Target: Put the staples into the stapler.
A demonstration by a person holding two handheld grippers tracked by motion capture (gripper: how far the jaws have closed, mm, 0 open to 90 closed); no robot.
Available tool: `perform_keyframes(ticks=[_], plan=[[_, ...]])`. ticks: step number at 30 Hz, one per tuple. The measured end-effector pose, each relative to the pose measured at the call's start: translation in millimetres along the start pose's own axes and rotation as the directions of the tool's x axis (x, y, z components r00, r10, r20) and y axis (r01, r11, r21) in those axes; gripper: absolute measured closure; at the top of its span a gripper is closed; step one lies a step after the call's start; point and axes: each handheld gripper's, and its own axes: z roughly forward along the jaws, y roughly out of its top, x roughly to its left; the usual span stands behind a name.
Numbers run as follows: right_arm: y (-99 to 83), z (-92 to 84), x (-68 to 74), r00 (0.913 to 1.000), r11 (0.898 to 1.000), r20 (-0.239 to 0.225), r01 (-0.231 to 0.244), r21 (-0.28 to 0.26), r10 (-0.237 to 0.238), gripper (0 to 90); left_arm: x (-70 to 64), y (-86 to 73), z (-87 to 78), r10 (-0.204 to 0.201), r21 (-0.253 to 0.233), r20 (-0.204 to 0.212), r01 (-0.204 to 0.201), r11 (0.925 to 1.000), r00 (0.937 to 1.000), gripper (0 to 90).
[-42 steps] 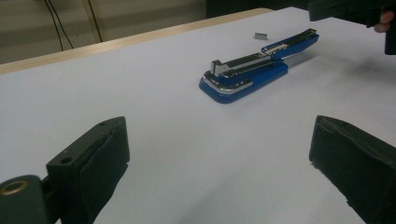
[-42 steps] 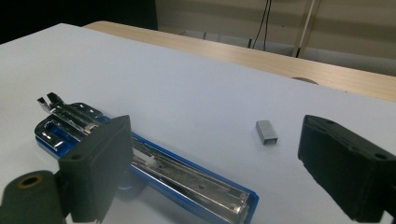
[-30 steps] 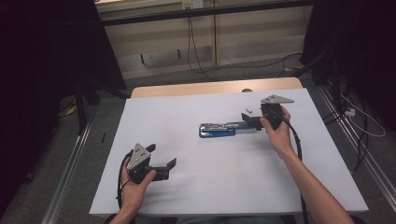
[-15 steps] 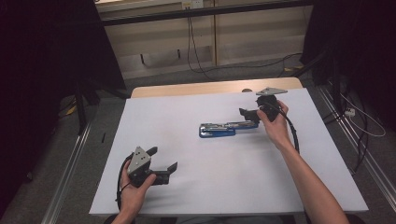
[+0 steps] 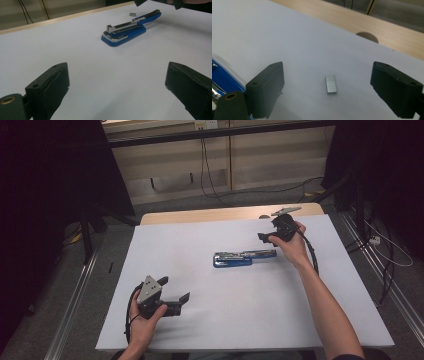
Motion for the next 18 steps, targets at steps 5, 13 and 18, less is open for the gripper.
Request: perform_keyframes(ticks=[5, 13, 18], plan=[[1.1, 9.0, -10.2, 0.9999, 0.999, -0.017, 0.000, 0.047, 0.000, 17.2, -0.7, 0.3, -0.2, 0.018, 0.006, -0.006, -0.018, 0.9998, 0.9998, 5.6], [1.7, 17.6, -19.0, 0.9994, 0.993, -0.032, 0.012, 0.118, -0.009, 26.5, -0.4, -0.6, -1.4, 0.022, 0.007, -0.001, -0.022, 0.9997, 0.9998, 5.7], [3.8, 18.8, -17.3, 0.9982, 0.989, -0.043, 0.047, 0.142, -0.042, 36.5, 0.5, -1.1, -2.7, 0.028, 0.006, -0.006, -0.028, 0.9996, 0.9996, 5.7]])
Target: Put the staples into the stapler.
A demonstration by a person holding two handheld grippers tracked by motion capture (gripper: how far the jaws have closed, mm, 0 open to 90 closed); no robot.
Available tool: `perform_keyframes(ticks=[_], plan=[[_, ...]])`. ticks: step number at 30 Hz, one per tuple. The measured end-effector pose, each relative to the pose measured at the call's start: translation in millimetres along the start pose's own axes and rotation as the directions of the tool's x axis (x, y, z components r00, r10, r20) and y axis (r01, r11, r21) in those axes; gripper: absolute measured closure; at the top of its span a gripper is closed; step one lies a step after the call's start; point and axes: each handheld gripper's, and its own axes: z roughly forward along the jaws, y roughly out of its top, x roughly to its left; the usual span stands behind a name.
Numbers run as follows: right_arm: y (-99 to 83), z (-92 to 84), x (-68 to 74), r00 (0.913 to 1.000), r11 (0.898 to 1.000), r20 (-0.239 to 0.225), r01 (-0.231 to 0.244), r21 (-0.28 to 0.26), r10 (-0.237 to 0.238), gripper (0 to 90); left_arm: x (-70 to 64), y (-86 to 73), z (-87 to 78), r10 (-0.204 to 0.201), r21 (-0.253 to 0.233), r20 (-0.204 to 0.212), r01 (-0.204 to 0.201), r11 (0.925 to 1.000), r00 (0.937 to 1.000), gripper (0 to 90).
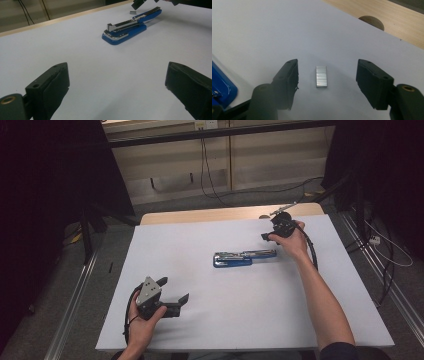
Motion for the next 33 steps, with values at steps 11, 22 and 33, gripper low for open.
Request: perform_keyframes(ticks=[11, 22, 33], plan=[[5.9, 11.4, -1.8, 0.9984, 0.996, -0.025, 0.053, 0.068, -0.051, 60.9, -1.4, 0.4, -0.1, 0.011, 0.005, -0.002, -0.011, 0.9999, 0.9999, 5.7], [3.3, 13.6, -3.3, 0.9963, 0.992, -0.048, 0.075, 0.100, -0.070, 71.0, -1.3, 0.0, 0.3, 0.009, 0.008, -0.003, -0.009, 0.9999, 1.0000, 5.6], [5.4, 17.6, -1.9, 0.9926, 0.988, -0.079, 0.102, 0.120, -0.092, 78.6, 1.3, -0.4, -0.5, 0.002, 0.004, -0.004, -0.002, 1.0000, 1.0000, 5.7]])
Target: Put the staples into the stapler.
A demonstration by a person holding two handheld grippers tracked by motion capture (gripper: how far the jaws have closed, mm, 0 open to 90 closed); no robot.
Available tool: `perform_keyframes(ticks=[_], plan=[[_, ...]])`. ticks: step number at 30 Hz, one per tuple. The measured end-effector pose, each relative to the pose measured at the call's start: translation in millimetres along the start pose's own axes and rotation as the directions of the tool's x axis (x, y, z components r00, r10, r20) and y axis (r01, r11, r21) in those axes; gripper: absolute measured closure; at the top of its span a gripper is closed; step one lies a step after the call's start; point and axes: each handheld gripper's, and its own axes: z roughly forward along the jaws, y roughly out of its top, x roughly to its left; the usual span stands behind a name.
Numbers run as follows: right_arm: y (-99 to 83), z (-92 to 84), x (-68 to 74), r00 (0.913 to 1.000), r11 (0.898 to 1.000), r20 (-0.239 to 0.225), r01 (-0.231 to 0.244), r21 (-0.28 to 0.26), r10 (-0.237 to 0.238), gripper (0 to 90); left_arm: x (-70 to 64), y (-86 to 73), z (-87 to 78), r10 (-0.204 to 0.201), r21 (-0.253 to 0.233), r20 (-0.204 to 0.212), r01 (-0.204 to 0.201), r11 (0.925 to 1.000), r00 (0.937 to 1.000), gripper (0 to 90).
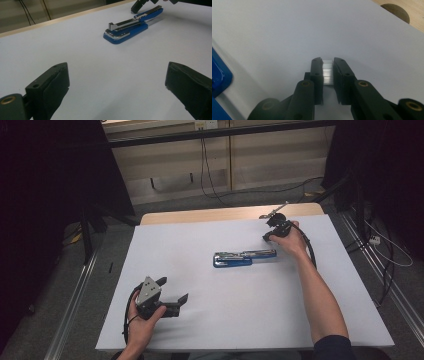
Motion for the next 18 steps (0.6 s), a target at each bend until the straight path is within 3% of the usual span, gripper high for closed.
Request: perform_keyframes(ticks=[8, 18], plan=[[0.5, -0.3, 1.9, 0.9998, 1.000, 0.011, -0.015, 0.005, 0.015, 79.1, 0.7, -0.5, -0.3, -0.013, 0.009, -0.008, 0.013, 0.9999, 0.9999, 5.5], [0.1, -1.0, 7.5, 0.9997, 1.000, -0.021, -0.008, -0.010, 0.008, 79.1, 4.2, -1.2, -0.8, -0.035, 0.009, -0.024, 0.035, 0.9993, 0.9991, 5.4]])
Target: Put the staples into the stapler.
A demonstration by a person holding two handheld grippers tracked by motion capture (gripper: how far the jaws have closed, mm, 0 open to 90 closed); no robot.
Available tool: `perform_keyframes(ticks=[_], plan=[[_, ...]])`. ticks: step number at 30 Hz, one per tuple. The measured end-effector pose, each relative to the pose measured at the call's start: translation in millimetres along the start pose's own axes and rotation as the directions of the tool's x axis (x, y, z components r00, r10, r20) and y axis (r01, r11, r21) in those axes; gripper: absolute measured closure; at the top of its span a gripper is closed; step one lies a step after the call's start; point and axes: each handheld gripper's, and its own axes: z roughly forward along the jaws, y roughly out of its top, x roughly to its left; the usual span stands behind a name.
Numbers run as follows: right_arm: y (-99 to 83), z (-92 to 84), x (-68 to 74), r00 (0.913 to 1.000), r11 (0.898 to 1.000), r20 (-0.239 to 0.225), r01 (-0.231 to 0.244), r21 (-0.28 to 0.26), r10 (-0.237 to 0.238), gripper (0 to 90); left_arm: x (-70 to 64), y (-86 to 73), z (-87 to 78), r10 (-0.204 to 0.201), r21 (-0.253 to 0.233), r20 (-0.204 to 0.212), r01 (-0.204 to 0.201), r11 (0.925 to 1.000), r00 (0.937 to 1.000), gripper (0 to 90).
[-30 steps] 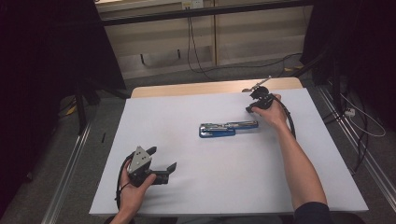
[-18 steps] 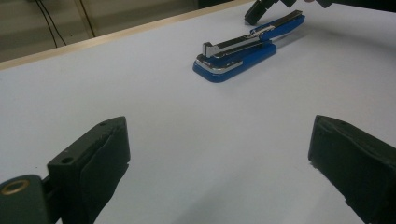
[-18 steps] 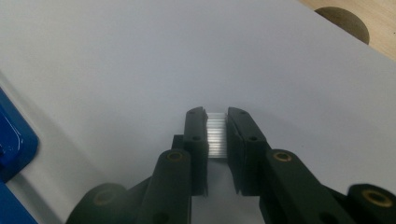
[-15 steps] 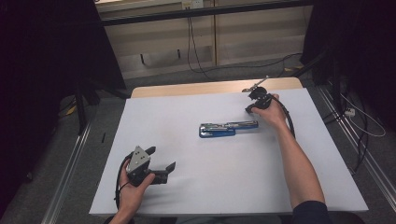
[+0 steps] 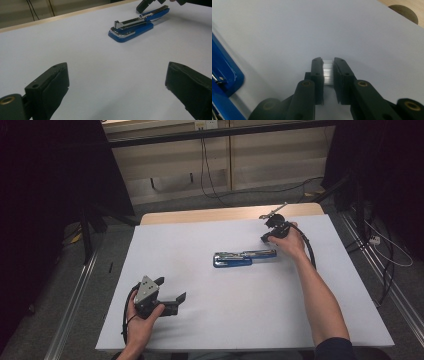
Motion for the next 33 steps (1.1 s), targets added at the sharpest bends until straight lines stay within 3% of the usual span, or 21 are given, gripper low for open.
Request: perform_keyframes(ticks=[8, 20, 33], plan=[[-4.4, -10.4, 1.9, 1.0000, 0.999, 0.000, -0.009, -0.032, 0.009, 79.2, -1.9, 1.2, 0.2, 0.017, 0.000, 0.006, -0.017, 0.9999, 0.9998, 5.4], [1.1, -23.9, 11.3, 0.9988, 0.996, -0.021, 0.042, -0.077, -0.044, 79.2, -1.1, 0.5, 2.6, 0.015, 0.012, 0.005, -0.015, 0.9998, 0.9999, 5.4], [11.3, -36.9, 28.2, 0.9920, 0.981, -0.064, 0.097, -0.165, -0.109, 79.2, 0.7, 0.3, 1.6, 0.007, 0.011, 0.000, -0.007, 0.9999, 1.0000, 5.3]])
